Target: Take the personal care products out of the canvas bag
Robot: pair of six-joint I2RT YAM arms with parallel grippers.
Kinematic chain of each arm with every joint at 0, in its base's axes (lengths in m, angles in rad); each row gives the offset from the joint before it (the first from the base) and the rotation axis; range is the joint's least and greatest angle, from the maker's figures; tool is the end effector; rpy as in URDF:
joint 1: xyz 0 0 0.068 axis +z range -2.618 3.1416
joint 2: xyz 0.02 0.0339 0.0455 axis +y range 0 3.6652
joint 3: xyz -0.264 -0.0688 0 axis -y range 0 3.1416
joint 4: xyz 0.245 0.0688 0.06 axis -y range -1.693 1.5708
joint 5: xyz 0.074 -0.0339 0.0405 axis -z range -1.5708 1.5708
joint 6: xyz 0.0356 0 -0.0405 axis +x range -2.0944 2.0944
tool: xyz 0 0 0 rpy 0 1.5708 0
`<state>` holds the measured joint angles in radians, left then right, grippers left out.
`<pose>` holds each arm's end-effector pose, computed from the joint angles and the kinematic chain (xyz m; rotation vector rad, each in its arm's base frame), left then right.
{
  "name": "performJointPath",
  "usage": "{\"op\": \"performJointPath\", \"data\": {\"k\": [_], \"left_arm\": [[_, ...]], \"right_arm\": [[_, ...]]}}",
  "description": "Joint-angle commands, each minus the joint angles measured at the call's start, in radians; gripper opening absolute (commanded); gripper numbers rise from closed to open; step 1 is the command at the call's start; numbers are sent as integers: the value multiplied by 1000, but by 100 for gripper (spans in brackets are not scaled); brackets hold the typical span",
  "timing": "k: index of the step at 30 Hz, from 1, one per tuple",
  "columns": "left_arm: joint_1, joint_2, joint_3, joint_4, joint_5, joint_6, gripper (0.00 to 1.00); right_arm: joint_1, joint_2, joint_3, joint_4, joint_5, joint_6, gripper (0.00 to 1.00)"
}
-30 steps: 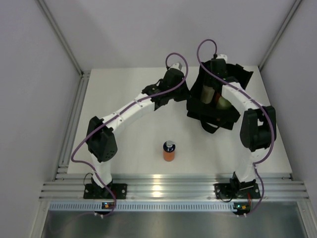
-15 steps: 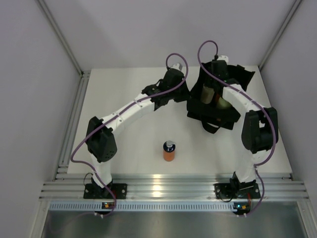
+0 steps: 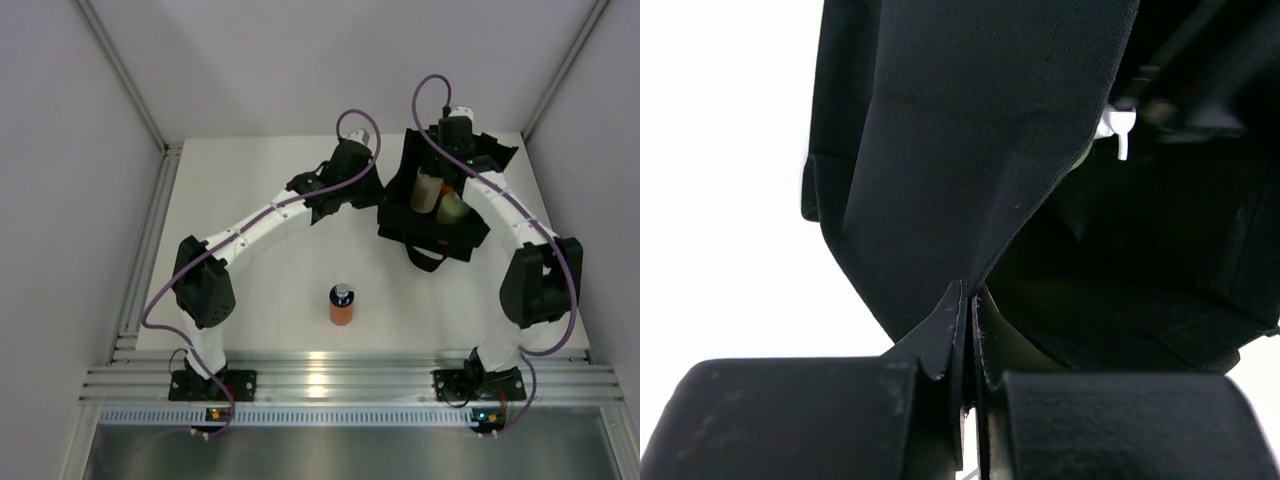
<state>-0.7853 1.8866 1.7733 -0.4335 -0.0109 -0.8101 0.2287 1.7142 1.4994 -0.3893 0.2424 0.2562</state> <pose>0.3156 -0.3149 0.3394 -0.0350 2.2627 -0.9016 0.3908 0.0822 0.3195 0.1670 2.1484 0.0167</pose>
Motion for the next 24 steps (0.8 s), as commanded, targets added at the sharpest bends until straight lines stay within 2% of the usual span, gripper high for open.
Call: {"op": "performJointPath", "data": {"k": [1, 8, 15, 24], "left_arm": [[-6, -60, -5, -5, -10, -3, 0], [-6, -53, 2, -5, -12, 3, 0], [-6, -49, 5, -5, -9, 6, 0], [-8, -46, 6, -4, -14, 12, 0]], "right_arm": [[-20, -152, 79, 87, -5, -5, 0], [-20, -231, 100, 44, -31, -17, 0], [-14, -268, 195, -71, -123, -58, 0], [9, -338, 303, -192, -161, -118, 0]]}}
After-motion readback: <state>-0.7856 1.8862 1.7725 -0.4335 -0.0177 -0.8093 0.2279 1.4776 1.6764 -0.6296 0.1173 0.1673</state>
